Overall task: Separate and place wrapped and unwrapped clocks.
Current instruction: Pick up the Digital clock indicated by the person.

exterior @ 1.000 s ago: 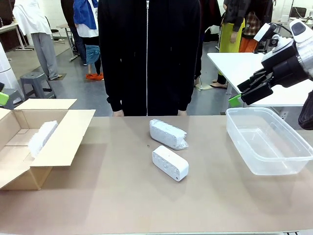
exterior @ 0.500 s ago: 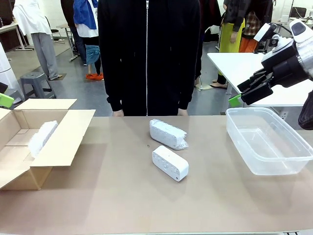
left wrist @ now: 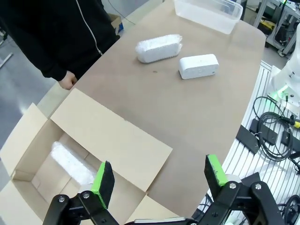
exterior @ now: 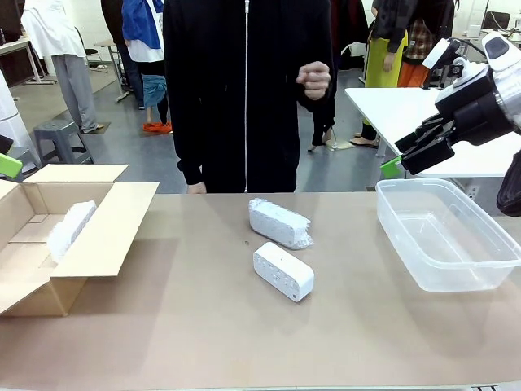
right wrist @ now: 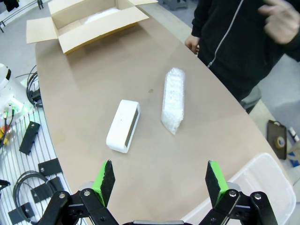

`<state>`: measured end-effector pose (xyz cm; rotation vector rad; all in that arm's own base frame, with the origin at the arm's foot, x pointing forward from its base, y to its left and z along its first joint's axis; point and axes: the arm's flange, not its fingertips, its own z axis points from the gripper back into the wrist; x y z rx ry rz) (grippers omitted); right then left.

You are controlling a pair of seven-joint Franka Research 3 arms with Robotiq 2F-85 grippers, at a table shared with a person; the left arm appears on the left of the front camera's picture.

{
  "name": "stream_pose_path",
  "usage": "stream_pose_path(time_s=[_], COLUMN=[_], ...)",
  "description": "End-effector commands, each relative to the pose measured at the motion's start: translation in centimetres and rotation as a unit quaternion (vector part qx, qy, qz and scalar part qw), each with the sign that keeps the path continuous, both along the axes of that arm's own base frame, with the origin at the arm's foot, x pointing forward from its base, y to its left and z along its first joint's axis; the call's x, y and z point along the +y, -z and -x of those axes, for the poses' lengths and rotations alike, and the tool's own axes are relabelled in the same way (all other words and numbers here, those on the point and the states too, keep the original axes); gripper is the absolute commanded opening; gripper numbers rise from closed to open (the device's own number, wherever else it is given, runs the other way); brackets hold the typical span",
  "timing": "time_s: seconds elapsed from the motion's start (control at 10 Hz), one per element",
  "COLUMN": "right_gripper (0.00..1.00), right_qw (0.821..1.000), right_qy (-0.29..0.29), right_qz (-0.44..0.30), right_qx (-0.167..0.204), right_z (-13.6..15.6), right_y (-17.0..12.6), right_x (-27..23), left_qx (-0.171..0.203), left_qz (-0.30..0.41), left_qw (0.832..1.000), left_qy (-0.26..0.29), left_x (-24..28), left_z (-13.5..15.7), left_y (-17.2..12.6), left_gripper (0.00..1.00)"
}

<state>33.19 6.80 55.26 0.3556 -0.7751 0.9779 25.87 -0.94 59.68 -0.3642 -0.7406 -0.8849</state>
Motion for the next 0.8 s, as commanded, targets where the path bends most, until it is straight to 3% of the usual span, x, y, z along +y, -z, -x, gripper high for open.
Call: stream_pose_path(time_s=[0.0,0.7], right_gripper=[1.0,1.0], right_qw=[1.0,1.0], right_qy=[-0.006,-0.006], right_qz=[-0.004,-0.004], right_qx=[0.004,0.004], right_z=[-0.08,-0.08], right_y=[0.17,0.17], right_x=[-0.08,-0.08], left_qx=[0.006,0.006], left_qz=[-0.001,-0.001], left_qw=[1.0,1.0], left_qy=[-0.005,-0.005], left_x=[-0.11,-0.11], left_z=[0.22,0.22], left_y=[0.06,0.06], left_gripper=[1.0,1.0])
